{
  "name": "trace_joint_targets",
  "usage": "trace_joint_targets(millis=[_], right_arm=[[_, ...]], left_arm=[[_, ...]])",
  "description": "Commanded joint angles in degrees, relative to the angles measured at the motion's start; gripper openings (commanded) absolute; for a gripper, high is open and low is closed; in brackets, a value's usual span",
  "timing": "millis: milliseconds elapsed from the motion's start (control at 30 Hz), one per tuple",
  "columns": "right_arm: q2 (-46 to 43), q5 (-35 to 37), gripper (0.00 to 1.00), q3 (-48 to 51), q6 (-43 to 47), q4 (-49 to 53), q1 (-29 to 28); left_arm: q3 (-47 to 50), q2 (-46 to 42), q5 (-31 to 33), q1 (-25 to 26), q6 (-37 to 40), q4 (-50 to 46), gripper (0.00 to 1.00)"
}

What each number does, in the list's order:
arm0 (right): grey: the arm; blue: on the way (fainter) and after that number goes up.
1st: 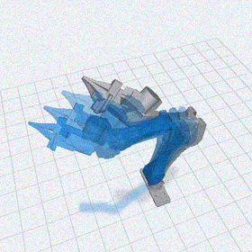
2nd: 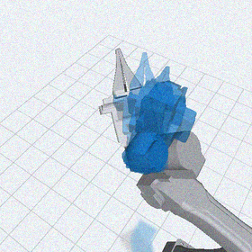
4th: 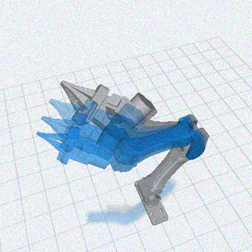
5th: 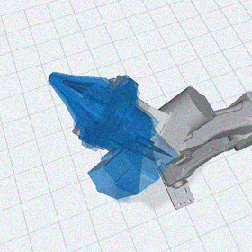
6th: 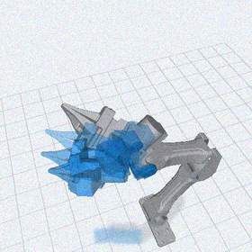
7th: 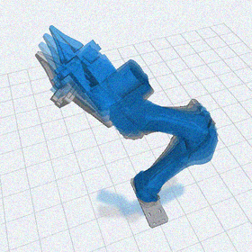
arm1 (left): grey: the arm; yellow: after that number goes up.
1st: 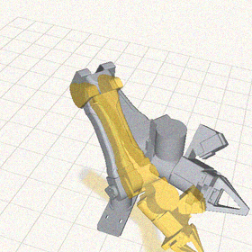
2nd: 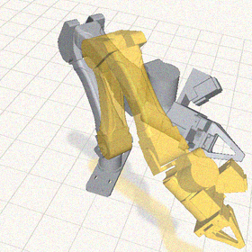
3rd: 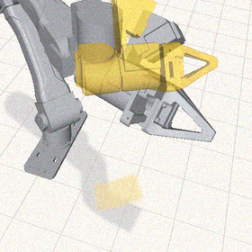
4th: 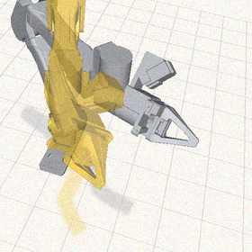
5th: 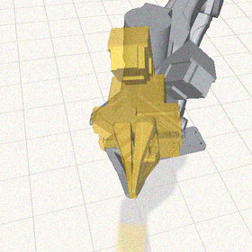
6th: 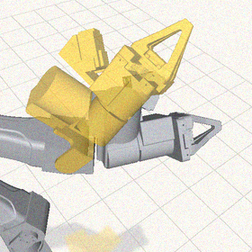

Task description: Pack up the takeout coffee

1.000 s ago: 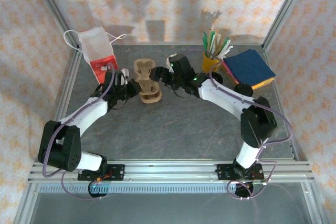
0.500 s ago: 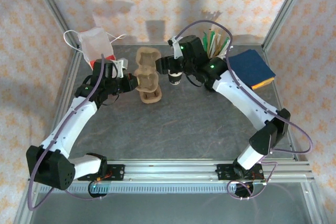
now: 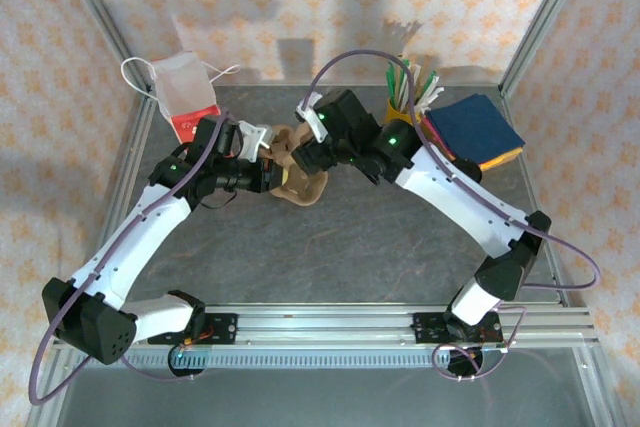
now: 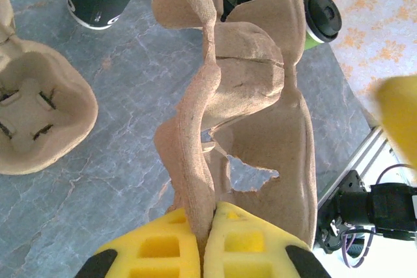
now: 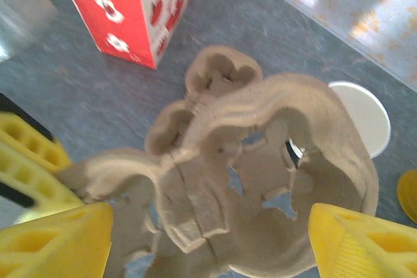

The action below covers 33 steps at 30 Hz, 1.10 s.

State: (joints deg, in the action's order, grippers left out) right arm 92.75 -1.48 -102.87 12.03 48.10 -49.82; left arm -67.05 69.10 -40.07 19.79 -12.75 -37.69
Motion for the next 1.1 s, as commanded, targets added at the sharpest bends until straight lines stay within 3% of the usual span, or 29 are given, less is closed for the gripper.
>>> trace_joint_targets(millis=[0, 467, 900, 1067], right_arm=[[0.4, 3.8, 0.78, 0.6, 2.8, 4.3, 0.0], [0.7, -0.2, 0.78, 4.0, 6.0, 2.5, -0.1], [1.4, -0.3, 0.72, 7.1, 6.6, 2.2, -0.1], [1.7, -0.2, 0.64, 7.0, 7.0, 1.8, 0.0]], left_arm=[[-2.3, 0.0, -1.2, 0.5, 2.2, -0.8, 0.07], [-2.5, -0.6, -2.7, 1.7, 3.3, -0.9, 0.07], [-1.9, -1.3, -3.0, 1.8, 4.0, -1.2, 0.07], [-1.9, -1.4, -2.9, 1.8, 4.1, -1.3, 0.07]])
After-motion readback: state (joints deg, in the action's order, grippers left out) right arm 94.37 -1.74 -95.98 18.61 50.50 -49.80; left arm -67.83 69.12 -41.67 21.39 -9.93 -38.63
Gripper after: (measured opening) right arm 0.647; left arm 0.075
